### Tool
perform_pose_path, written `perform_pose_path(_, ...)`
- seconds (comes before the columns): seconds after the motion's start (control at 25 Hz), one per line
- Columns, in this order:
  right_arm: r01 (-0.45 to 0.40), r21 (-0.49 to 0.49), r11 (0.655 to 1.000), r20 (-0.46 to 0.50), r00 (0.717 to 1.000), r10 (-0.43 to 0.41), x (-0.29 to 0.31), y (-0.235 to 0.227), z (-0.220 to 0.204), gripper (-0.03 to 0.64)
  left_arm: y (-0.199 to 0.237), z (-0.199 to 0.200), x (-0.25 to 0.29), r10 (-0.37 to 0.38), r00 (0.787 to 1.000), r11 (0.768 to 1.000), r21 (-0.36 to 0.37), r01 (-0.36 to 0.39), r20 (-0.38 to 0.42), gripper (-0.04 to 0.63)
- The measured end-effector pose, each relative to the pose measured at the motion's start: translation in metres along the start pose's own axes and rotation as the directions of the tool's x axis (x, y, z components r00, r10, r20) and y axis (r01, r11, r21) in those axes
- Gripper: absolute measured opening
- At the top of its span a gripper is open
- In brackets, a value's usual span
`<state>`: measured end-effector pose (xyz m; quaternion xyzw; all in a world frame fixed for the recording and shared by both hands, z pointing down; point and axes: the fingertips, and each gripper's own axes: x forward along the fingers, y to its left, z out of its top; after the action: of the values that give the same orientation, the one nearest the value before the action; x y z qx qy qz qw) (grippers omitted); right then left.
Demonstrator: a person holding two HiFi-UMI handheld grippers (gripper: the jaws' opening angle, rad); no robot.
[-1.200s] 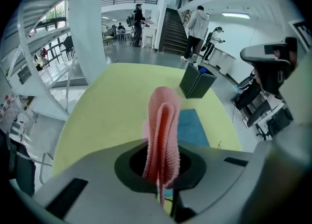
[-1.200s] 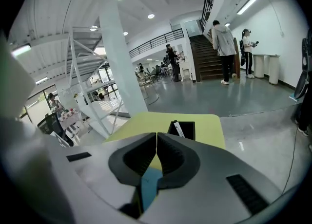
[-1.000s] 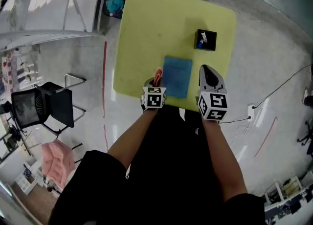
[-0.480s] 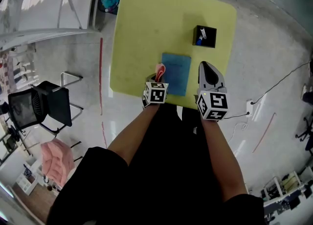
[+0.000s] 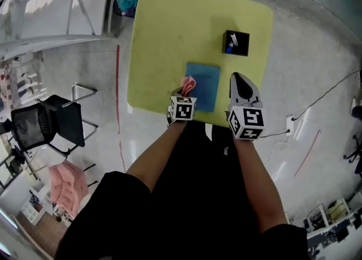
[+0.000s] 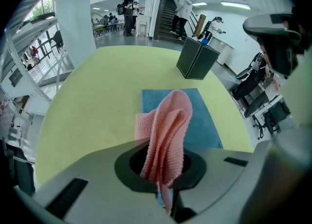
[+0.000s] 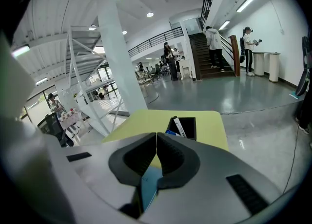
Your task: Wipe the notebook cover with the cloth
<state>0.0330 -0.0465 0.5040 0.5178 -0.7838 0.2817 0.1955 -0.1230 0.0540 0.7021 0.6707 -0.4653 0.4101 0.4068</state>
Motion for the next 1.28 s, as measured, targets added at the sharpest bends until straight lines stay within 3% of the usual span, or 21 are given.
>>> perform_pose_path(0.64,-0.051,-0.025,0.998,-0.029,0.998,0.051,-0.006,0.009,-0.012,0.032,-0.020,0.001,0.005,-0.005,1.000,1.000,-0.016,0.005,-0.005,0.023)
perform_pose_path(1.16,-0.013,0.005,1.000,-0.011,1.000,0.013,-0.020,-0.021,-0.014,0.032,-0.029,0.001,0.008,0.017,1.000,1.000,-0.015,-0.017,-0.007,0.023)
perform_pose_path(1.28,-0.005,0.015,1.000,-0.010,1.000,0.006,-0.024,-0.027,-0.017,0.032,-0.030,0.000,0.010,0.029,1.000,0.999,-0.044,-0.029,0.003,0.023)
